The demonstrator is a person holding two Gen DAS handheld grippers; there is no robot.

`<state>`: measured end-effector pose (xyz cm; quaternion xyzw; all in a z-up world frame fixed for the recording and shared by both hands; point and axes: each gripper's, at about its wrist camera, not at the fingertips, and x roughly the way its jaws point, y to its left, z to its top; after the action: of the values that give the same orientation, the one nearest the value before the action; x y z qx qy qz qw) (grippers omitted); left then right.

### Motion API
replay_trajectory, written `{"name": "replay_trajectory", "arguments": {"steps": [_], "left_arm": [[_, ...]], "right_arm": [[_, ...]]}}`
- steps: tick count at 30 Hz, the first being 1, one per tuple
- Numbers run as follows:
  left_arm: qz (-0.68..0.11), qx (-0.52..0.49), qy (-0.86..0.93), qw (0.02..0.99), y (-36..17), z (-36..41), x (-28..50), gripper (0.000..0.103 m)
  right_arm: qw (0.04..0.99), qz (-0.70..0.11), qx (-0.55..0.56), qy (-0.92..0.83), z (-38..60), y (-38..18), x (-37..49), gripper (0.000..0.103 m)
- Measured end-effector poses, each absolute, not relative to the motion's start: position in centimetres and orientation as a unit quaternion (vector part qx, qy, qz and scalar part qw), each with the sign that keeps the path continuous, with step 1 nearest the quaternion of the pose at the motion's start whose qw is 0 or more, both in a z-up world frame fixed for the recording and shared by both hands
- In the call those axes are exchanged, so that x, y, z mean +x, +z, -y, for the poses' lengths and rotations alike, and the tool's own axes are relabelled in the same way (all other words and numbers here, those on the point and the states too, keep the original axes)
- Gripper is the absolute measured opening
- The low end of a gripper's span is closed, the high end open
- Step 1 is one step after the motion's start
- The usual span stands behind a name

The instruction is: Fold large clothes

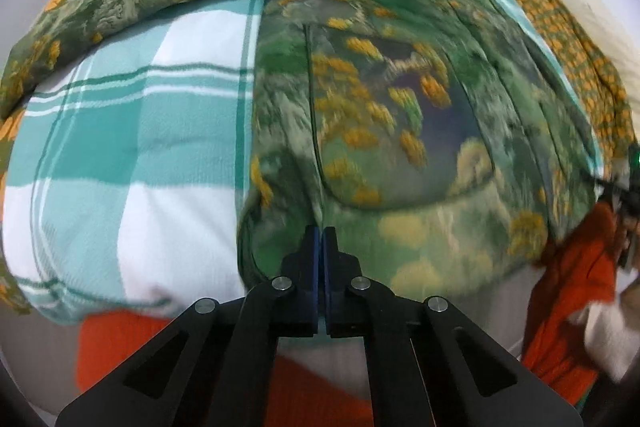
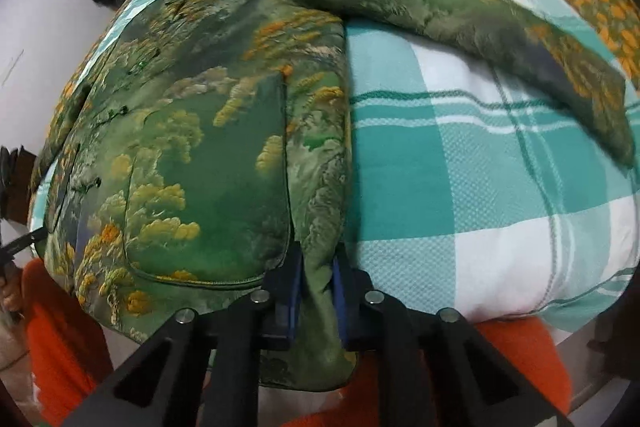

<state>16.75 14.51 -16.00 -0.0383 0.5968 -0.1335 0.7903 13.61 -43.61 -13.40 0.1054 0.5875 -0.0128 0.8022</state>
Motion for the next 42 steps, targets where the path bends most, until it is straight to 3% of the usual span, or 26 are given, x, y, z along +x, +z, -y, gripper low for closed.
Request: {"name": "replay_trajectory", "arguments": {"steps": [3,6,7,8,10,12,16,18,19,20,23,25,33,36,39,42], "left_arm": [[-0.596,-0.031,-0.126,0.793,-16.0,-15.2,15.7,0.000],[-0.579,-0.091,-0.136,0.799,-15.5,-16.8,15.9,0.005],[-0.572,-0.111,-0.141,0.800,-15.4,-17.1,16.1,0.021],[-0.564,-0.125,-0.144,0.804,-15.0,-17.5,16.0,0.052],[-0.543,-0.127,-0.141,0.818,-14.3,-17.6,15.9,0.083],[-0.546,-0.100,-0.132,0.821,-14.3,-17.1,16.4,0.084],[-0.600,-0.094,-0.120,0.785,-17.2,-16.7,18.4,0.082],[-0.622,-0.092,-0.120,0.769,-18.5,-16.1,18.9,0.060],[-0.624,-0.088,-0.124,0.767,-18.6,-15.7,19.1,0.031],[-0.623,-0.093,-0.130,0.766,-18.5,-15.5,19.1,0.015],[-0.614,-0.088,-0.124,0.774,-17.7,-15.1,18.7,0.009],[-0.609,-0.080,-0.126,0.779,-17.2,-14.9,17.9,0.009],[-0.610,-0.034,-0.130,0.781,-16.6,-14.1,16.1,0.011],[-0.597,-0.031,-0.125,0.792,-16.0,-14.0,16.6,0.019],[-0.561,-0.033,-0.128,0.817,-13.3,-14.6,16.2,0.039],[-0.510,-0.040,-0.130,0.849,-9.9,-15.1,15.8,0.071]], "right_arm": [[0.806,-0.584,0.093,-0.015,43.2,-12.6,13.1,0.013],[0.807,-0.585,0.083,-0.019,43.0,-12.4,13.6,0.014],[0.806,-0.585,0.085,-0.019,43.1,-12.5,13.7,0.017],[0.806,-0.585,0.090,-0.021,43.0,-12.7,13.8,0.018],[0.808,-0.580,0.101,-0.025,43.4,-12.7,13.6,0.023],[0.810,-0.576,0.105,-0.030,43.6,-12.8,13.3,0.030],[0.809,-0.574,0.125,-0.032,44.4,-13.1,13.0,0.033],[0.808,-0.574,0.128,-0.029,44.4,-13.2,13.0,0.034],[0.807,-0.576,0.128,-0.028,44.3,-13.3,13.1,0.034],[0.804,-0.581,0.123,-0.026,44.1,-13.6,13.3,0.034],[0.799,-0.590,0.111,-0.020,43.8,-14.1,13.4,0.034],[0.801,-0.589,0.106,-0.008,43.3,-14.0,13.6,0.015],[0.808,-0.584,0.071,-0.007,41.9,-12.8,12.8,0.013],[0.809,-0.585,0.052,-0.024,41.5,-13.5,13.5,0.022],[0.818,-0.571,0.060,-0.033,42.3,-12.3,13.8,0.031],[0.841,-0.537,0.055,-0.038,42.8,-10.3,13.4,0.053]]}}
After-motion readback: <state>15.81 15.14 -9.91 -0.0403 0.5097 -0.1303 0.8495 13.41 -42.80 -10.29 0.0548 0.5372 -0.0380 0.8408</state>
